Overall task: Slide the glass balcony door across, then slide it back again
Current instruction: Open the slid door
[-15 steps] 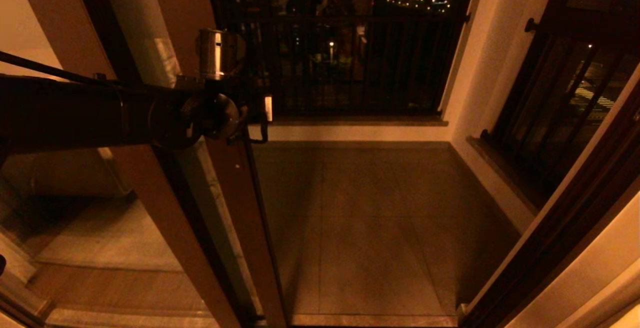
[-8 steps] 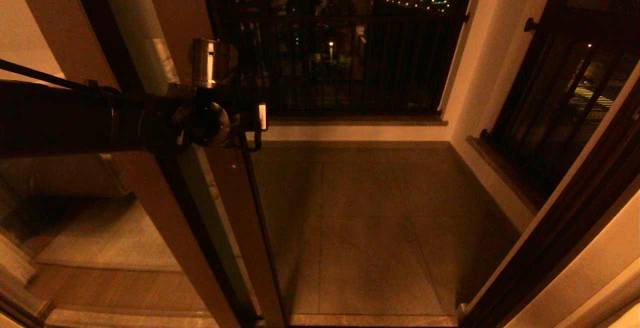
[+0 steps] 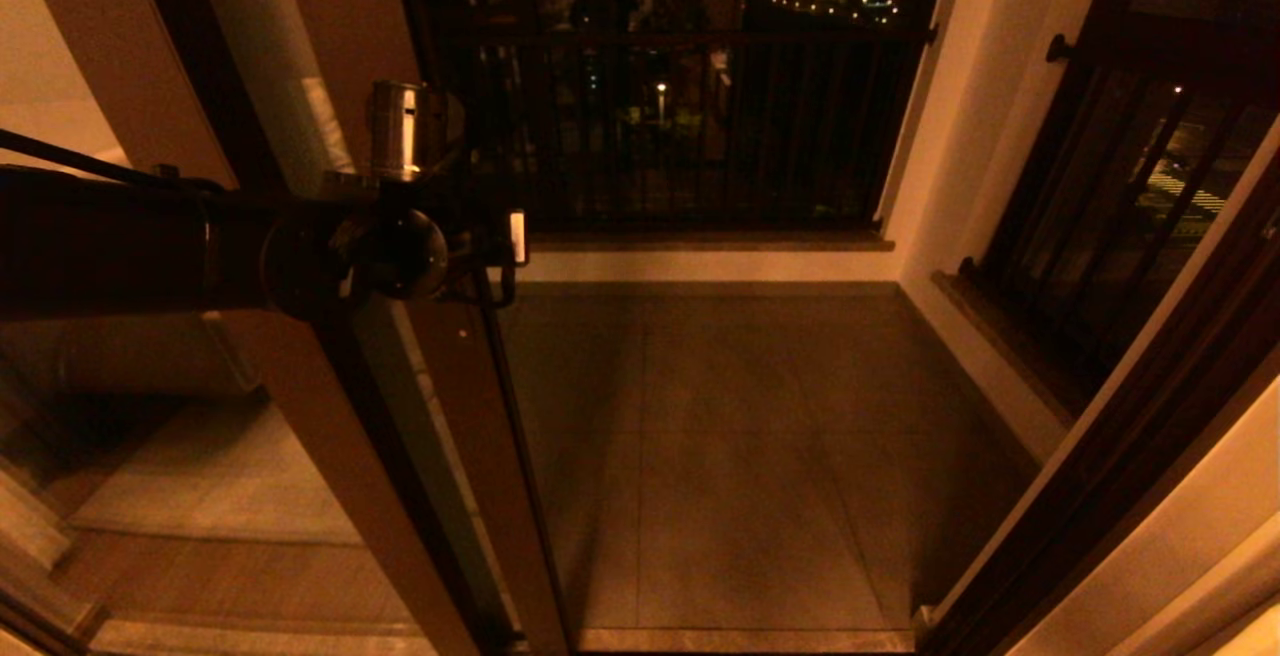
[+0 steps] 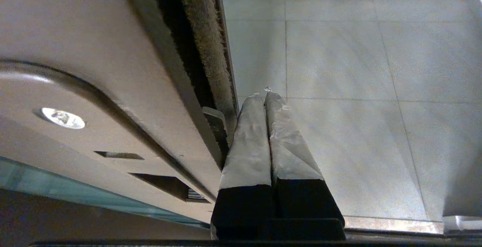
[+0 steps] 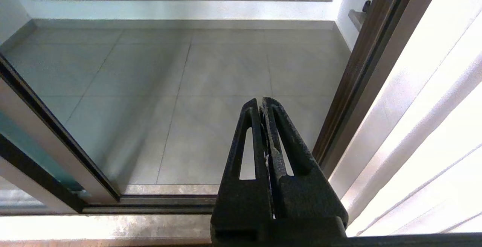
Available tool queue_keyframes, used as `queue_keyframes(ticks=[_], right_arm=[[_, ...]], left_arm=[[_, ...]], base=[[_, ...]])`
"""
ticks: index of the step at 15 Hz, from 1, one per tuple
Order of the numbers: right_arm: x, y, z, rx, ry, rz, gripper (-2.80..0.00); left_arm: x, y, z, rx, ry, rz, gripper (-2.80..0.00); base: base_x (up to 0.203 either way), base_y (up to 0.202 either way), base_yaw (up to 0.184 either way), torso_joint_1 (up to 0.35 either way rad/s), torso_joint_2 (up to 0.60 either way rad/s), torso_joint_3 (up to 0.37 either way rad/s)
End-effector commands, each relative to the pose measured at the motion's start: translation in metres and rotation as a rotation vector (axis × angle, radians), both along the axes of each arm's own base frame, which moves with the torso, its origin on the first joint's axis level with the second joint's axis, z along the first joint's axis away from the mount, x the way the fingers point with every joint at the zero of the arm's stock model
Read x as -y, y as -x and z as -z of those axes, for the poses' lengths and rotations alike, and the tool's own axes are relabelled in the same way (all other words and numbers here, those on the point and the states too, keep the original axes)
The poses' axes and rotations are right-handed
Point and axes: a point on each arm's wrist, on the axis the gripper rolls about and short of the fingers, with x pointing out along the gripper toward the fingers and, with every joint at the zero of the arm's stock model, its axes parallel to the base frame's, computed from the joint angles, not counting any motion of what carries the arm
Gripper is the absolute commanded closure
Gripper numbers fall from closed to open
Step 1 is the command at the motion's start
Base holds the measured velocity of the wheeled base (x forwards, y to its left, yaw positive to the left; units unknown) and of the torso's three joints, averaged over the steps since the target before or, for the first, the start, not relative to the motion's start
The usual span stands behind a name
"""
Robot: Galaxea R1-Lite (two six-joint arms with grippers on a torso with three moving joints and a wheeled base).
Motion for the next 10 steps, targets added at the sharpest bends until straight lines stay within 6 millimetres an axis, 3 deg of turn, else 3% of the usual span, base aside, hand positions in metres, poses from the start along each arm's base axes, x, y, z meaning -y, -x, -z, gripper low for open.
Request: queue_keyframes(ticks=[1,10], right_arm=[[0.0,-0.0001,0.0,-0.002,0.001,-0.001,0.0],[0.0,-0.0001,0.0,-0.002,0.001,-0.001,0.0]], left_arm=[[-0.0024,0.0008,-0.0008,0.004,-0.001,-0.012,0.0],[-0.0064,0.0049,0.0016,-0.008,-0.002,-0.019,0.0]], base=[[0.0,0.0,0.0,0.0,0.0,0.0],[0.0,0.0,0.0,0.0,0.0,0.0]])
